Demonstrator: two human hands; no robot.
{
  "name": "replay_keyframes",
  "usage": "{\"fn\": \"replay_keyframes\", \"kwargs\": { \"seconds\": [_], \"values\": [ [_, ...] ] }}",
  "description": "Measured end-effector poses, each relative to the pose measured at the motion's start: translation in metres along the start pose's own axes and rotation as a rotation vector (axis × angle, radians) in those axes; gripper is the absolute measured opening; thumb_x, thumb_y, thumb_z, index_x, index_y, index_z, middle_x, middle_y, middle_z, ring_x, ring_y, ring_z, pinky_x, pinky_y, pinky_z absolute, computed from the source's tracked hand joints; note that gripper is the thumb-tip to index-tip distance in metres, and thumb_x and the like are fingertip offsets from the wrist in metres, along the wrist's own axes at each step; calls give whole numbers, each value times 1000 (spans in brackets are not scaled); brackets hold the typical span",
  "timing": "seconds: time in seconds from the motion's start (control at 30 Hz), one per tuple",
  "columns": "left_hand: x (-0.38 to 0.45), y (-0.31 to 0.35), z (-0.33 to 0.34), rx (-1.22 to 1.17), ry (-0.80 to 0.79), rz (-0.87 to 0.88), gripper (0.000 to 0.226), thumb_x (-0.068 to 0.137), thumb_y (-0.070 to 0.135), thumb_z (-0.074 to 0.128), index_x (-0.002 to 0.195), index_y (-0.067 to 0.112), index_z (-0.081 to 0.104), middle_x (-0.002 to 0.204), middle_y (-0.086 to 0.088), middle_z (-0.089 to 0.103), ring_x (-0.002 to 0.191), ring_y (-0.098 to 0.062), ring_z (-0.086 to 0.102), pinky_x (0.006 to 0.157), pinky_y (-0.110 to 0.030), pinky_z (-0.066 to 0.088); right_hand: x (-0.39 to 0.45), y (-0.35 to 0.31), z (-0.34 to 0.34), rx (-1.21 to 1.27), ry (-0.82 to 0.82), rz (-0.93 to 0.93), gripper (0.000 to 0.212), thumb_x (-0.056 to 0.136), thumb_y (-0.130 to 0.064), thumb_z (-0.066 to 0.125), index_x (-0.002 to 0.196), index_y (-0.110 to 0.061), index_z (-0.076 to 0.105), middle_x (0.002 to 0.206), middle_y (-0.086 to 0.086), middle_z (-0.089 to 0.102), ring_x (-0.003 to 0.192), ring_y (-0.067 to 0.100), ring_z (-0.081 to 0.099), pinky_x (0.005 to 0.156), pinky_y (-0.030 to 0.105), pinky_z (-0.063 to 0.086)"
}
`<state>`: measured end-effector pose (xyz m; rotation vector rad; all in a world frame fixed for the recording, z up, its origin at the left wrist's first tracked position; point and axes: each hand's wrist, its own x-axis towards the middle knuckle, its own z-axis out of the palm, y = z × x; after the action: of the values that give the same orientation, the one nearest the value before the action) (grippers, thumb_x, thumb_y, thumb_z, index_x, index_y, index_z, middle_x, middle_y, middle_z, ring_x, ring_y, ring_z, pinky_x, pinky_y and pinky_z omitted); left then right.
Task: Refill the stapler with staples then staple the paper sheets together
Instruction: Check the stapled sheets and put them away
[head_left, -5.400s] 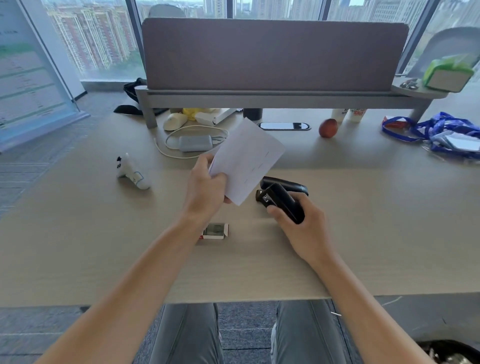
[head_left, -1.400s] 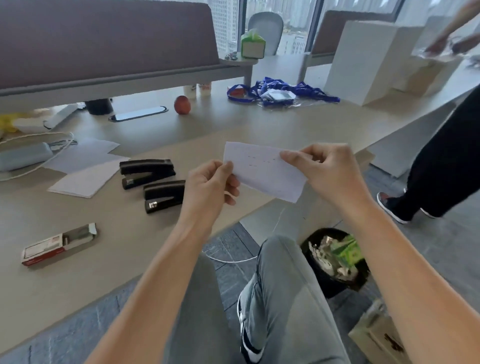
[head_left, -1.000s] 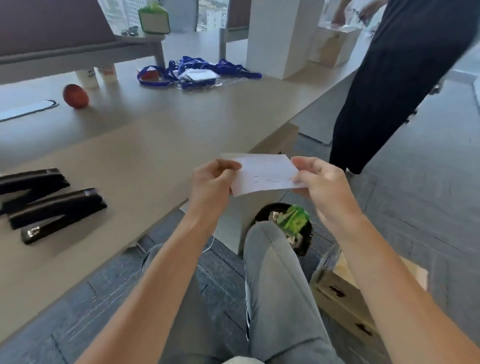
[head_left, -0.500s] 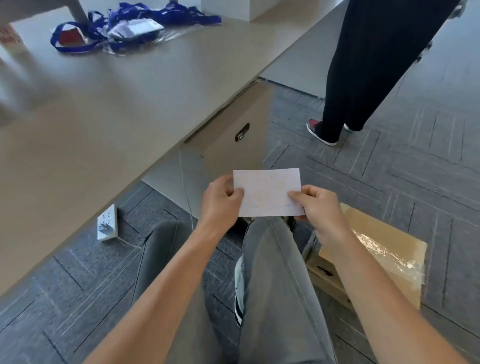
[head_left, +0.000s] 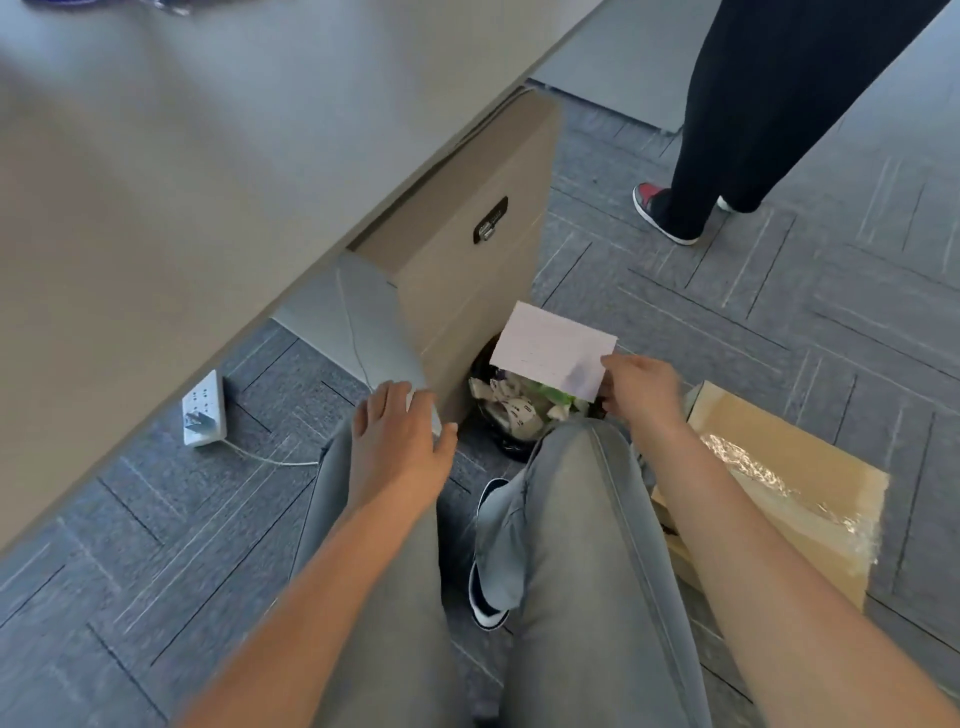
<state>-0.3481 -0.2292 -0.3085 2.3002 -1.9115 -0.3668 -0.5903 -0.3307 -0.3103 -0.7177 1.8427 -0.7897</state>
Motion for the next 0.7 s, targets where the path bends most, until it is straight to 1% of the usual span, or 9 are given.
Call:
{"fn": "replay_keyframes", "kwargs": {
  "seconds": [0.03,0.1,0.17,0.23,0.3,0.4,0.47,0.57,0.7],
  "values": [
    [-4,-7,4,85,-28,0,46,92,40,58,128,11,60,139,-15,53,137,-35,40,114,-55,28,3,3,2,-75,25,-29,30,90,-30,67,98,-2,72,86,13,71,82,30,66,81,49,58],
    [-13,-18,10,226,-76,13,52,91,46,57,130,12,58,142,-16,51,141,-38,36,116,-59,24,2,7,5,-163,26,-87,33,90,-33,65,101,-3,72,85,11,71,79,27,64,71,38,50],
    [-19,-20,9,295,-104,29,52,91,49,55,130,14,58,142,-14,51,142,-37,35,116,-60,22,-9,4,9,-199,-6,-135,23,93,-28,63,91,-7,72,75,7,65,70,22,56,64,31,39],
    [-20,-19,3,277,-115,23,52,93,50,51,131,15,57,143,-13,51,143,-35,34,117,-59,21,-18,1,14,-208,-43,-195,21,93,-25,62,80,-10,67,67,5,56,63,20,49,62,31,35],
    [-21,-18,-5,209,-122,4,54,96,49,47,137,14,52,148,-12,46,145,-32,31,119,-56,19,-34,-7,20,-230,-104,-270,24,95,-25,60,81,-6,68,71,9,60,64,21,53,63,33,39],
    [-27,-17,-24,116,-95,-3,60,99,48,43,147,14,38,157,-10,35,149,-28,22,121,-49,16,-60,-24,32,-255,-260,-369,25,95,-28,60,91,-8,74,90,9,77,85,27,72,76,40,53],
    [-37,-16,-44,69,-43,9,64,98,49,44,149,11,34,156,-9,34,148,-27,24,121,-45,19,-84,-39,40,-300,-364,-439,24,99,-29,60,95,-10,74,95,9,78,95,27,74,85,41,55],
    [-58,-16,-83,-18,38,0,69,97,48,49,150,8,33,155,-8,37,147,-27,27,118,-43,23,-123,-59,52,-357,-447,-617,22,100,-31,59,93,-14,71,91,4,78,91,23,74,83,41,55],
    [-96,-25,-132,-52,159,10,65,96,50,49,146,11,38,148,-6,45,139,-26,37,110,-43,35,-185,-85,69,-359,-521,-831,19,99,-32,61,98,-15,71,86,-2,77,85,16,74,82,31,56]
  ]
}}
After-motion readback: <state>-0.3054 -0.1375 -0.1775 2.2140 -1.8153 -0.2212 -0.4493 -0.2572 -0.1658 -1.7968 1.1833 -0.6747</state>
